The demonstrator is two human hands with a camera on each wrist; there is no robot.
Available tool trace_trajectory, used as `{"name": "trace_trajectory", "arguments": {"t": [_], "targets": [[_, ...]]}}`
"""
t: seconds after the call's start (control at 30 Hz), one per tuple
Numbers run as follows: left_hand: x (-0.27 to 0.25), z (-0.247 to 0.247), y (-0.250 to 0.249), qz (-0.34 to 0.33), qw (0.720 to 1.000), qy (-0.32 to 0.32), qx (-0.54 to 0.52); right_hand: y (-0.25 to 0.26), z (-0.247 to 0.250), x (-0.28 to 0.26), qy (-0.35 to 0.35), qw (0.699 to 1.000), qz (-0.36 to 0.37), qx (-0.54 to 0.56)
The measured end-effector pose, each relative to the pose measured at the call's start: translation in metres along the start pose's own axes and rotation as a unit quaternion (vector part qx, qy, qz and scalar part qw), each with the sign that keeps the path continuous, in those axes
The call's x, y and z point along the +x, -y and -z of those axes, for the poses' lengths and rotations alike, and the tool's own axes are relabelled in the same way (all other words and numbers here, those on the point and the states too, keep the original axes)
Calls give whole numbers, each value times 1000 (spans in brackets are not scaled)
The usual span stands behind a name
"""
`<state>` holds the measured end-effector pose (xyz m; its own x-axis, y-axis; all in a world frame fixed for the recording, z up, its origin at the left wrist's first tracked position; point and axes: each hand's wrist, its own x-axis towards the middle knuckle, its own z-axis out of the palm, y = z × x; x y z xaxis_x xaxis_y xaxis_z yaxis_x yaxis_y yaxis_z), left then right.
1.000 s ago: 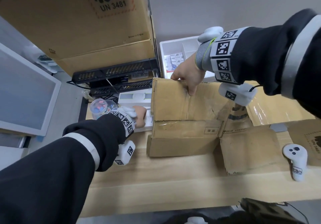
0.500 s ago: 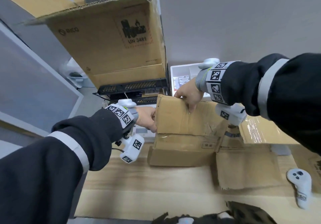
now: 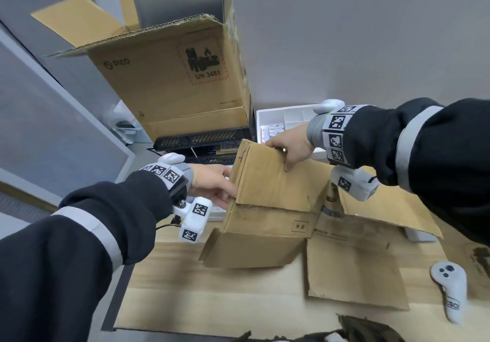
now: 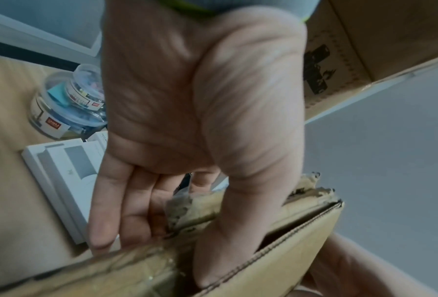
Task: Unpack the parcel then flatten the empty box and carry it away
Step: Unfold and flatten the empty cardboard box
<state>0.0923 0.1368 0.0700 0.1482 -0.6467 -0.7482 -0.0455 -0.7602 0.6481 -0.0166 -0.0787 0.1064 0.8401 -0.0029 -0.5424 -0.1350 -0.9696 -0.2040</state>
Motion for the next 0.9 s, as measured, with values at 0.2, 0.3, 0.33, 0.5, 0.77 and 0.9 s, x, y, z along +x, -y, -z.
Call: {"name": "trace_trajectory", "arguments": {"t": [0.2,0.3,0.33,0.5,0.77,0.9], "targets": [[-7,-4,-9,10,1000,4,-20,-2,-2,-10,-14,999,25,45],[-10,-6,-12,6,999,-5,-51,-3,-5,-16,-33,997,23,60],[-10,-5,-12,4,998,-17,-67,-3,-6,-17,-41,997,22,63],[-6,-5,-9,-18,986,-99,-137,-5,-13,-24,-73,994,20,81],[-6,-7,1,-74,977,-134,-150,3,-27,-21,-102,988,12,119],[-7,-8,2,-104,975,-148,-127,6,-29,-21,-103,987,11,124]]}}
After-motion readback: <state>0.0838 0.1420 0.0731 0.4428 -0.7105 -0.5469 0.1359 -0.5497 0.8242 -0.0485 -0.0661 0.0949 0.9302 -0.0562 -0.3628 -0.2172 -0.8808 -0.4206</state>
